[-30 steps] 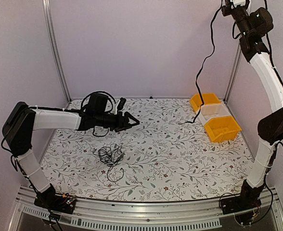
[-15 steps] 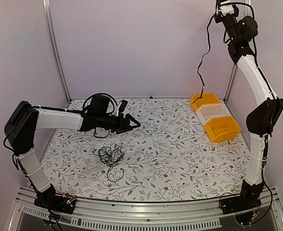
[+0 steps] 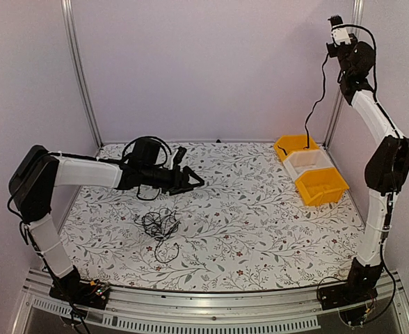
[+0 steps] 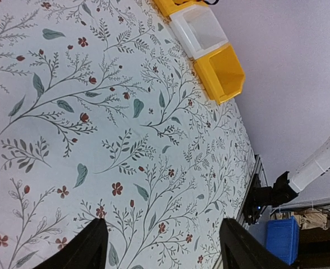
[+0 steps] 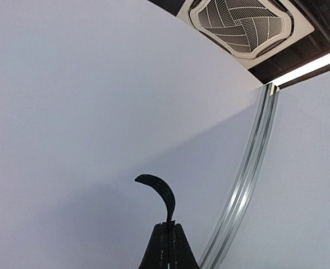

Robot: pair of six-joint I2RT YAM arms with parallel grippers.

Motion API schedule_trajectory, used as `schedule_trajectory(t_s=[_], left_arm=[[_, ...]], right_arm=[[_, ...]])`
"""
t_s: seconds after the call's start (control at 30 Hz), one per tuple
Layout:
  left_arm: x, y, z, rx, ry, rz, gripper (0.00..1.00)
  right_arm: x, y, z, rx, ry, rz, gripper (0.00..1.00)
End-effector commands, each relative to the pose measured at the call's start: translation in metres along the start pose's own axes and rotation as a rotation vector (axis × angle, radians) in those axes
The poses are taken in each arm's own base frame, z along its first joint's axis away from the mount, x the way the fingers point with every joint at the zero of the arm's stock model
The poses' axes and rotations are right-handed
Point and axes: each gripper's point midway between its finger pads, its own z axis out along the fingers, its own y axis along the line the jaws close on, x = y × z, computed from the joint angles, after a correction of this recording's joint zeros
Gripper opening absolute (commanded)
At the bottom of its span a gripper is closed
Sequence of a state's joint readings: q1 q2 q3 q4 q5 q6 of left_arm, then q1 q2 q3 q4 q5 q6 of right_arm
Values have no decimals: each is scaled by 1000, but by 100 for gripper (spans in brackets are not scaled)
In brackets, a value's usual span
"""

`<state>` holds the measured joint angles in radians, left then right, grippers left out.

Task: Untangle the cables

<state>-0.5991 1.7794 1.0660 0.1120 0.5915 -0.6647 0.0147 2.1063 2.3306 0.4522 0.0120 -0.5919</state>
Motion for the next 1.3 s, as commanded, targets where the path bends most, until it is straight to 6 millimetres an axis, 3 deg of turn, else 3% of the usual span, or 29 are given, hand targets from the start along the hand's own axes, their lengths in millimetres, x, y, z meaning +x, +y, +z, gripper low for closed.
schedule_trajectory(t_s=[0.0,0.23,0.47,0.67,0.8,0.93,1.1,1.27], left_arm=[[4,-4,5,11,26,5,71],[9,-1,4,1,30,-8,71],[14,3,3,-7,38,-19,70],[16,4,1,-16,39,-22,70],[17,5,1,-20,43,-25,70],[19,6,1,-24,46,-28,70],[19,8,2,-24,46,-31,70],[19,7,4,-20,52,-28,70]], right_arm=[[23,-2,-4,19,85,23,0],[90,57,-28,-178,241,-5,0],[152,107,-74,-376,467,54,0],[181,136,-115,-484,602,149,0],[172,143,-128,-546,620,213,0],[131,127,-123,-550,566,274,0],[102,123,-128,-605,538,319,0],[110,135,-138,-643,575,368,0]])
